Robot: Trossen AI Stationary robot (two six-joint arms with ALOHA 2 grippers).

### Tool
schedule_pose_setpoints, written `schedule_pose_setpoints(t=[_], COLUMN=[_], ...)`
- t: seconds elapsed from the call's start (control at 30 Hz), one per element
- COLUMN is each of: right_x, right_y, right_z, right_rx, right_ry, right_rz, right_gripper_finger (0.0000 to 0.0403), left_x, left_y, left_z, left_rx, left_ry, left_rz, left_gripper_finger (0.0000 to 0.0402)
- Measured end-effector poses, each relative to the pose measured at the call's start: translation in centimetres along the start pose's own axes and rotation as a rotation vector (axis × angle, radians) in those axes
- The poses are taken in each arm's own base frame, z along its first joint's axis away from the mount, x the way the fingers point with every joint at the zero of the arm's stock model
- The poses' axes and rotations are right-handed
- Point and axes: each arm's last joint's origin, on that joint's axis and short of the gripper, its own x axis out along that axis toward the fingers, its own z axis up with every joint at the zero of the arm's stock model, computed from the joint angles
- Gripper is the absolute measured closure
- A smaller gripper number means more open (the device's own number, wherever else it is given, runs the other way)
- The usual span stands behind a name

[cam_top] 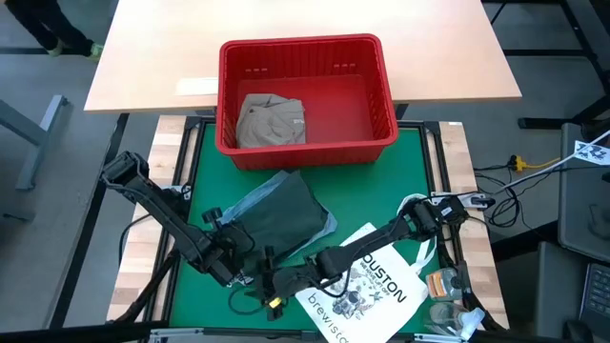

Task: Fold Laundry from Bin
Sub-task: Stack the dark green shirt on top of the gray shorts

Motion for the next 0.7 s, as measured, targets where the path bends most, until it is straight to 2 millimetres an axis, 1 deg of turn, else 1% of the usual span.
schedule_pose_setpoints(t=[0.07, 0.13, 0.23, 0.4, 0.47, 0.57, 0.67, 0.7], right_x=[0.5, 1.6, 2.8, 4.9, 5.0, 5.0, 4.9, 4.8], right_y=[-0.4, -1.2, -1.9, -3.2, -3.5, -3.4, -3.1, -2.7], right_z=[-0.4, -1.6, -3.1, -6.5, -6.8, -7.4, -7.7, -7.7], right_rx=[0.002, 0.007, 0.038, 0.097, 0.124, 0.152, 0.158, 0.157], right_ry=[-0.002, 0.02, 0.051, 0.125, 0.143, 0.201, 0.239, 0.239], right_rz=[-0.023, -0.039, -0.048, -0.09, -0.098, -0.088, -0.058, -0.034], right_gripper_finger=[0.0203, 0.0203, 0.0203, 0.0203, 0.0203, 0.0203, 0.0203, 0.0203], left_x=[0.0, 0.0, 0.1, 0.0, 0.0, 0.0, 0.0, 0.0], left_y=[0.0, 0.1, 0.1, 0.0, 0.0, 0.2, 0.4, 0.5], left_z=[0.0, 0.0, -0.1, 0.0, 0.0, -0.1, -0.2, -0.2], left_rx=[0.0, 0.013, 0.016, 0.003, 0.002, 0.01, 0.023, 0.027], left_ry=[0.0, 0.003, 0.006, 0.002, 0.002, 0.007, 0.017, 0.02], left_rz=[0.0, 0.008, 0.015, 0.004, 0.004, 0.018, 0.041, 0.049], left_gripper_finger=[0.0379, 0.0379, 0.0379, 0.0379, 0.0379, 0.0379, 0.0379, 0.0379])
